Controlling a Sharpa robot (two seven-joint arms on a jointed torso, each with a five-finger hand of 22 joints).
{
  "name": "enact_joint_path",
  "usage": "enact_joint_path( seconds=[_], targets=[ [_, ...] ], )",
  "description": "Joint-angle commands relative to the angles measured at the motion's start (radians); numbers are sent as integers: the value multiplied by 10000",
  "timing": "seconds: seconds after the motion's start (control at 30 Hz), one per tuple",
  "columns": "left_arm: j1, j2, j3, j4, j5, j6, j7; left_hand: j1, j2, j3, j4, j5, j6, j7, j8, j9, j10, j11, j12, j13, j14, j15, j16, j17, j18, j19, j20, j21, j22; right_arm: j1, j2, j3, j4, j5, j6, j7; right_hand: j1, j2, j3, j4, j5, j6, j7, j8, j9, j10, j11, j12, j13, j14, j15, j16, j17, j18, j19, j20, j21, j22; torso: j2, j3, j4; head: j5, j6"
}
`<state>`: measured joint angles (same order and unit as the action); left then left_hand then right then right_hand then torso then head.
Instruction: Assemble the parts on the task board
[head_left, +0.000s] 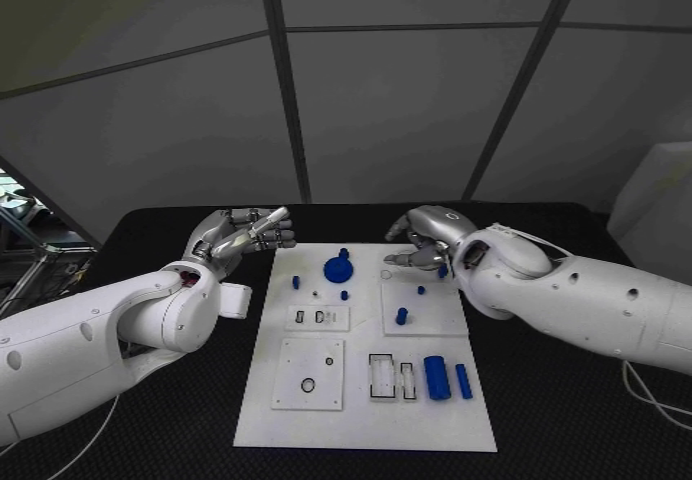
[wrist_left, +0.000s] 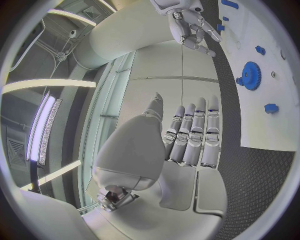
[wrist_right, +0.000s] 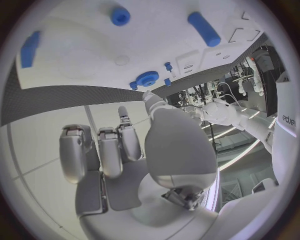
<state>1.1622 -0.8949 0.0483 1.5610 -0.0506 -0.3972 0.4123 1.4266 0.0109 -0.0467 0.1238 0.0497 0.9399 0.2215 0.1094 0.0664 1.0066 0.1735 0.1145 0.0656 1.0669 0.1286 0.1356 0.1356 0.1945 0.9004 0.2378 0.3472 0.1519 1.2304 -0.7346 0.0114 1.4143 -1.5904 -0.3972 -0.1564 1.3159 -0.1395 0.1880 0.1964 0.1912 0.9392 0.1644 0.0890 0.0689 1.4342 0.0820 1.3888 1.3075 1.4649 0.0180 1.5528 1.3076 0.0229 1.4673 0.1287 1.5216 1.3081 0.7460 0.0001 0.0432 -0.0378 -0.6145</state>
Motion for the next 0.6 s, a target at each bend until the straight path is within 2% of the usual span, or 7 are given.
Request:
enact_joint_path(
  seconds=[0.03,0.17,0.3,0.43,0.53,0.57,0.6],
  targets=[
    [17,-12,10,-3,-21,118,-3,12,89,0,-39,-11,47,-4,-65,-4,19,0,-60,-13,27,5,-57,15,-123,73,-27,55,-9,21,-569,13,135,2293,-127,1236,395,-52,-26,-257,111,58,29,-40,7,-111,-2,-86,654,905,-67,-75,1991,69,37,-47,-95,1420,-48,17,-100,-13,22],
    [16,6,9,-26,-21,128,1,12,89,0,-39,-11,47,-4,-65,-4,19,0,-60,-13,27,5,-57,15,-123,73,-27,55,-9,21,-1299,12,133,3199,250,1846,708,-73,-139,-483,322,15,20,-99,-3,-126,-11,-120,633,899,-74,-94,1960,85,-20,-56,-138,1350,-82,52,-166,-70,48],
    [14,45,7,-64,-21,152,4,15,92,1,-44,-12,50,-5,-66,-4,22,-1,-61,-12,29,5,-60,16,-123,75,-27,55,-9,17,-1661,9,-32,3518,466,2165,804,-91,-198,-557,371,14,11,-111,-2,-142,-21,-146,612,895,-82,-103,1943,95,-50,-61,-160,1313,-96,93,-184,-112,61],
    [11,88,6,-124,-21,169,5,15,92,1,-44,-12,50,-5,-66,-4,22,-1,-61,-12,29,5,-60,16,-123,75,-27,55,-9,-71,-1736,5,-349,3644,615,2363,872,-81,-229,-602,410,-6,12,-130,-5,-162,-22,-172,589,891,-86,-113,1923,106,-88,-65,-186,1267,-86,97,-186,-157,70],
    [9,115,4,-155,-21,179,3,15,92,1,-44,-12,50,-5,-66,-4,22,-1,-61,-12,29,5,-60,16,-123,75,-27,55,-9,-197,-1717,4,-549,3674,683,2460,888,-75,-238,-612,422,-18,14,-138,-7,-173,-21,-187,576,890,-86,-116,1917,110,-102,-66,-195,1250,-81,78,-164,-191,60],
    [8,121,4,-163,-21,182,2,15,92,1,-44,-12,50,-5,-66,-4,22,-1,-61,-12,29,5,-60,16,-123,75,-27,55,-9,-227,-1703,4,-605,3679,703,2479,897,-71,-245,-618,430,-31,15,-146,-10,-178,-20,-193,571,889,-86,-117,1914,112,-110,-66,-200,1241,-78,90,-167,-186,79],
    [7,128,3,-174,-21,185,2,15,92,1,-44,-12,50,-5,-66,-4,22,-1,-61,-12,29,5,-60,16,-123,75,-27,55,-9,-261,-1683,4,-674,3683,730,2503,898,-71,-246,-618,431,-32,15,-147,-10,-179,-20,-193,570,889,-86,-117,1914,112,-110,-66,-201,1240,-82,68,-155,-206,69]
  ],
)
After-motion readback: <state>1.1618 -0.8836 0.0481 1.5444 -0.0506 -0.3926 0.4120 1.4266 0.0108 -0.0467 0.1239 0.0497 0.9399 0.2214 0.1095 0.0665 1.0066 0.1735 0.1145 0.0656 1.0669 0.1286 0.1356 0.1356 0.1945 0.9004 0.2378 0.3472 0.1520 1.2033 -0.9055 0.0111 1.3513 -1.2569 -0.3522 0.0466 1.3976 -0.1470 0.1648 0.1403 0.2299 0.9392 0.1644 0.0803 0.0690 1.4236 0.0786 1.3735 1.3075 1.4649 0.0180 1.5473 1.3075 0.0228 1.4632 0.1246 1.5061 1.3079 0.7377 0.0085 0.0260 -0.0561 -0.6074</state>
